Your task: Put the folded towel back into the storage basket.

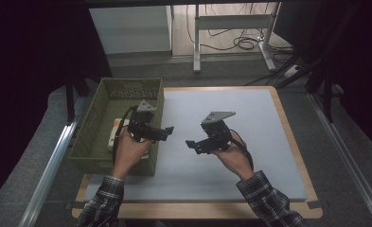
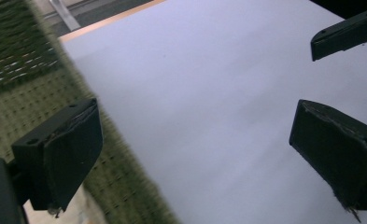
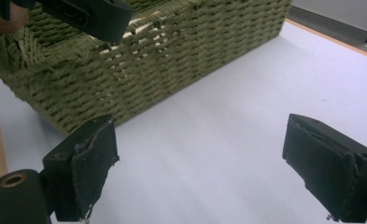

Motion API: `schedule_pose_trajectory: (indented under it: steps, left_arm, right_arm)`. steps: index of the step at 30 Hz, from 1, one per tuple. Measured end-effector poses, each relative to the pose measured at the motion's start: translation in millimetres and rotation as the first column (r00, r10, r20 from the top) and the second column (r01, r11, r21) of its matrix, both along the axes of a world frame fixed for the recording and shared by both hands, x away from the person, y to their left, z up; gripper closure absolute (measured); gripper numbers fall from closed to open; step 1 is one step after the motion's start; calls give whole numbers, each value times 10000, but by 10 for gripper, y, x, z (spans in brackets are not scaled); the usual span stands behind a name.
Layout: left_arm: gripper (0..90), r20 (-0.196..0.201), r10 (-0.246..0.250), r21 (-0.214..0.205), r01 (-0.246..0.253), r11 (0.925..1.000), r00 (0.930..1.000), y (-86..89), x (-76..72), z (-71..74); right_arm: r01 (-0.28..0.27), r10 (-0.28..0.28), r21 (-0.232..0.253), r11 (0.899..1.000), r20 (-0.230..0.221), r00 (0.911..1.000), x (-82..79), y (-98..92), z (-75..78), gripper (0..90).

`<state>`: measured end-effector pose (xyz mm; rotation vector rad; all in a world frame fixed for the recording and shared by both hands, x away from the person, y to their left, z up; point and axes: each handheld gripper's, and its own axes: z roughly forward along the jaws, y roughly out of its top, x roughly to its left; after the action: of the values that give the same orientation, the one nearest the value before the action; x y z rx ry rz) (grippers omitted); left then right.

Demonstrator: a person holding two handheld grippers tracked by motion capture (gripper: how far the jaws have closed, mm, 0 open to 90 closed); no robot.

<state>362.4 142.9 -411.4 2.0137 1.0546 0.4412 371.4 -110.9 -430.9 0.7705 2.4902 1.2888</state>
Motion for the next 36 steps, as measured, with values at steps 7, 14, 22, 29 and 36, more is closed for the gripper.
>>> schedule_pose_trajectory:
  steps: [7, 14, 22, 29, 36]
  left_arm:
    - [23, 159, -333, -96, 334, 9994, 9993, -279, -52, -51]
    - [21, 362, -596, -148, 601, 9981, 9976, -508, -123, -134]
    - [17, 607, -985, -214, 999, 9948, 9933, -707, -308, -179]
    - [17, 667, -1193, -385, 1220, 9918, 9906, -802, -433, -307]
    - [17, 993, -1209, -74, 1222, 9925, 9877, -865, -613, -449]
  right_arm:
    - [260, -260, 0, 9997, 20, 9997, -38, -244, -14, 102]
    - [505, -505, -67, 9987, 1, 9987, -78, -484, -55, 102]
    - [778, -778, -8, 9970, -77, 9969, -159, -732, -131, 102]
    - [997, -997, -25, 9950, -122, 9949, -240, -937, -184, 100]
    - [1194, -1194, -4, 9928, -28, 9928, -359, -1110, -205, 92]
